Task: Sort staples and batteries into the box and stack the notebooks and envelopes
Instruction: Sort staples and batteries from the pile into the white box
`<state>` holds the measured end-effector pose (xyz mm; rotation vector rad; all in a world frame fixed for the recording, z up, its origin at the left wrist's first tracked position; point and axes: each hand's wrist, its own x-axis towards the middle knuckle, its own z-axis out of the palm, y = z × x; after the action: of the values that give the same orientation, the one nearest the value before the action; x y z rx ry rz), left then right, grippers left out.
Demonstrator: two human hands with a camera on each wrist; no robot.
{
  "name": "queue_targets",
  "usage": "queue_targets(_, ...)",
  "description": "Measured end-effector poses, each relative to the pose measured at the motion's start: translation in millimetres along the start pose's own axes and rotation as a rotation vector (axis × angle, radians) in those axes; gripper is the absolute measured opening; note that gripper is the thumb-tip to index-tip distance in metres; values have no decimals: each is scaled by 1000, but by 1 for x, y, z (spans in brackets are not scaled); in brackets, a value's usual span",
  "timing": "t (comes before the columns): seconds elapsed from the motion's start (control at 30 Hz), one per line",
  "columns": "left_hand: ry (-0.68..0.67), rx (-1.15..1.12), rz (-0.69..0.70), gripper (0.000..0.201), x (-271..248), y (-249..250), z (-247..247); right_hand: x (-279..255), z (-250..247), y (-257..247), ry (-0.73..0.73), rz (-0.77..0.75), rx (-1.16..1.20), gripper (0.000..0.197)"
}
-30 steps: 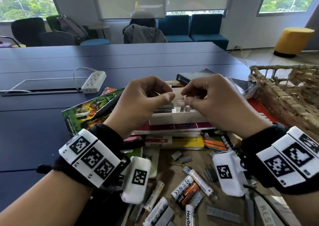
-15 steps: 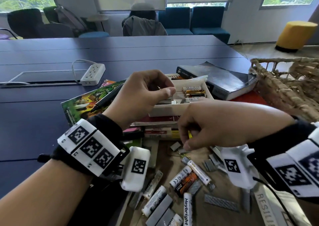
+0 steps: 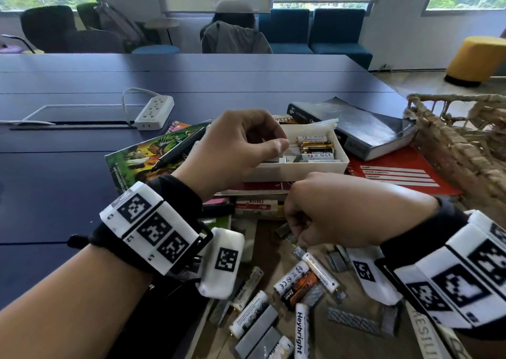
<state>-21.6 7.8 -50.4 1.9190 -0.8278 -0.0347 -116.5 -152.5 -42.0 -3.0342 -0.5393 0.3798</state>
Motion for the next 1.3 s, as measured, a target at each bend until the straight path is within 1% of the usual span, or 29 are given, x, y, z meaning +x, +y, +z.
queue_targets(0.13, -17, 21, 16, 5, -2, 7, -2, -2, -1, 1, 2, -8, -9, 17)
queue_targets(0.2, -37, 69, 32, 6, -4, 15, -4, -5, -4, 2, 7, 0, 20, 25)
queue_targets(0.23, -57, 96, 34, 7, -5, 18, -5, -6, -6, 3, 13, 3, 41, 28)
queue_targets(0.3, -126, 158, 25, 9, -6, 25, -7, -8, -12, 6, 46, 11, 88, 25)
queue_targets(0.37, -212, 252, 27, 9, -7, 28, -9, -9, -19, 12, 107, 25, 129, 17)
queue_targets(0.43, -299, 339, 29, 10, -9, 32, -9, -12, -25, 19, 176, 35, 189, 18)
queue_targets(0.53, -447, 389, -23, 9, -12, 34, -2, -15, -31, 29, 279, 9, 295, 15)
queue_targets(0.6, -535, 479, -37, 8, -13, 33, 3, -13, -29, 34, 350, -22, 453, 13)
queue_targets(0.67, -602, 581, -10, 11, -14, 33, 7, -8, -23, 39, 448, -25, 631, 14)
queue_targets(0.77, -670, 663, -1, 17, -14, 35, 9, 0, -13, 45, 604, 18, 730, 12)
queue_targets(0.83, -692, 697, 10, 23, -13, 35, 14, 4, -11, 44, 655, 36, 752, 10)
queue_targets(0.9, -682, 726, 36, 24, -11, 35, 19, 4, -10, 43, 677, 37, 746, 12)
queue_targets(1.03, -695, 791, 66, 15, -10, 35, 24, 5, -7, 43, 650, 61, 717, 12)
queue_targets(1.1, -702, 827, 70, 21, -9, 35, 27, 5, -6, 42, 635, 70, 706, 12)
queue_targets(1.13, -698, 852, 78, 21, -8, 35, 30, 4, -6, 42, 633, 79, 698, 12)
queue_targets(1.17, -686, 873, 96, 17, -8, 36, 32, 4, -6, 42, 634, 86, 688, 12)
queue_targets(1.2, -669, 890, 121, 18, -8, 35, 34, 5, -7, 42, 635, 92, 678, 11)
queue_targets(1.23, -669, 900, 143, 26, -7, 36, 37, 5, -7, 42, 638, 99, 680, 10)
queue_targets(1.27, -679, 913, 159, 30, -7, 36, 39, 6, -7, 43, 638, 102, 688, 9)
queue_targets(1.3, -682, 924, 182, 28, -7, 37, 42, 6, -7, 43, 634, 104, 690, 9)
